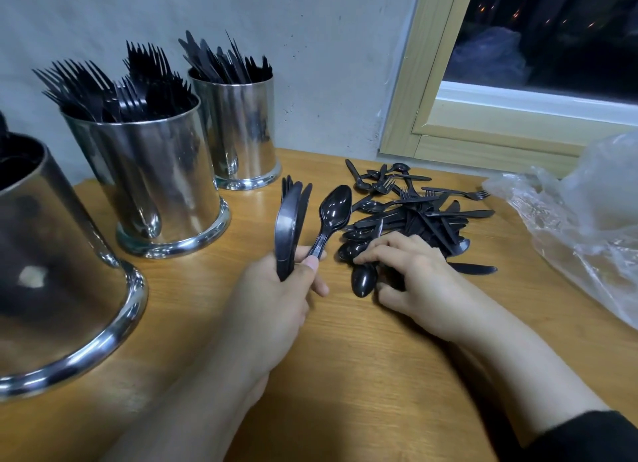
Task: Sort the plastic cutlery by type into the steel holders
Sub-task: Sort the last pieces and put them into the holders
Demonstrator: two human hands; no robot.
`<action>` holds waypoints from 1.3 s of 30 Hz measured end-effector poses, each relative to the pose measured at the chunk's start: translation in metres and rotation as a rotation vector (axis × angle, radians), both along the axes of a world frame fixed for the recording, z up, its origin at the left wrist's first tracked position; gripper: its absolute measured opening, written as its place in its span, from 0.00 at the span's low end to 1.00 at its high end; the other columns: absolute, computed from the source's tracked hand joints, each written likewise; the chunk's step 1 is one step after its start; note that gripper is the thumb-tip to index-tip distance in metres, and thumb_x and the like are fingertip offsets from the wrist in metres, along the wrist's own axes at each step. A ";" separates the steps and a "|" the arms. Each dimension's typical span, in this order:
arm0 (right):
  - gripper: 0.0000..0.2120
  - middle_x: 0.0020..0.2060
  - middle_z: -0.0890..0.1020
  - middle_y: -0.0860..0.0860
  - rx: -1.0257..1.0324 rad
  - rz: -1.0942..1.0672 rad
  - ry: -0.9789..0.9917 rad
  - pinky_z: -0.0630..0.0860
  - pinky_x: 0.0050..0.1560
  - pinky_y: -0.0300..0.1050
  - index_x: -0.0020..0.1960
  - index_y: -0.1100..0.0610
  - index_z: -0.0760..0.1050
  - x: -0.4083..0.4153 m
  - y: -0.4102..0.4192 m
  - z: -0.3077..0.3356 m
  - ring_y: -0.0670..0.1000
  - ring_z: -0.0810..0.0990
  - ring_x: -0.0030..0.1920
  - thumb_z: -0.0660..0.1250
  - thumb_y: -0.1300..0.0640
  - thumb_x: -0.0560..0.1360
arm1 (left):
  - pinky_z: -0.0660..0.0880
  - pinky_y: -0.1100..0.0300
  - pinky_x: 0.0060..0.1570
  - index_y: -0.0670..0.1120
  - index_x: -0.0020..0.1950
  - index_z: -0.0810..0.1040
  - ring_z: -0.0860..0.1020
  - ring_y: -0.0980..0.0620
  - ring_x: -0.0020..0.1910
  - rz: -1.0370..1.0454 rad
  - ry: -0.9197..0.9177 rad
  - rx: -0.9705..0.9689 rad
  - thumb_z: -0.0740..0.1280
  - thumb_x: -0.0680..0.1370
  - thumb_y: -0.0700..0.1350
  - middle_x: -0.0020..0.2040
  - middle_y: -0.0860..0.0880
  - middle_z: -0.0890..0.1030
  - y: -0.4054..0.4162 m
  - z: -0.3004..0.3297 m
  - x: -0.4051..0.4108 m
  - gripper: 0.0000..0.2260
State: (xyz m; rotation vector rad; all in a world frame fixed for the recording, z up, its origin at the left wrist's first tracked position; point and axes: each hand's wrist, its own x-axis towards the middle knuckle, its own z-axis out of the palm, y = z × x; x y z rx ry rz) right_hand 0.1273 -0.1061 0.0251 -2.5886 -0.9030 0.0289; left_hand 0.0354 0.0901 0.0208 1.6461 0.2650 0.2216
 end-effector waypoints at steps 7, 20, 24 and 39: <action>0.19 0.62 0.70 0.35 -0.042 0.047 -0.039 0.65 0.63 0.49 0.67 0.38 0.72 0.001 0.004 -0.002 0.43 0.66 0.61 0.68 0.51 0.78 | 0.67 0.66 0.25 0.55 0.55 0.82 0.71 0.59 0.24 -0.015 0.005 0.029 0.62 0.85 0.46 0.38 0.52 0.83 0.000 -0.001 0.000 0.09; 0.06 0.52 0.75 0.36 0.088 0.109 -0.072 0.71 0.58 0.55 0.48 0.43 0.75 0.002 0.002 -0.006 0.44 0.71 0.54 0.71 0.53 0.76 | 0.68 0.64 0.27 0.54 0.55 0.82 0.70 0.59 0.25 -0.001 -0.002 0.016 0.62 0.85 0.46 0.34 0.54 0.81 -0.001 0.000 -0.001 0.08; 0.04 0.50 0.79 0.38 0.343 0.061 -0.222 0.73 0.57 0.53 0.48 0.48 0.77 0.000 0.003 0.000 0.48 0.75 0.54 0.72 0.55 0.76 | 0.69 0.63 0.28 0.54 0.54 0.82 0.71 0.58 0.26 0.015 0.003 0.016 0.62 0.85 0.47 0.35 0.54 0.82 -0.002 0.001 -0.002 0.08; 0.04 0.33 0.81 0.55 1.121 -0.227 0.172 0.74 0.36 0.34 0.43 0.60 0.78 -0.034 0.037 0.015 0.46 0.77 0.34 0.72 0.63 0.76 | 0.71 0.56 0.35 0.57 0.49 0.79 0.85 0.56 0.38 0.044 -0.013 0.074 0.63 0.84 0.46 0.38 0.58 0.84 -0.027 0.007 0.001 0.09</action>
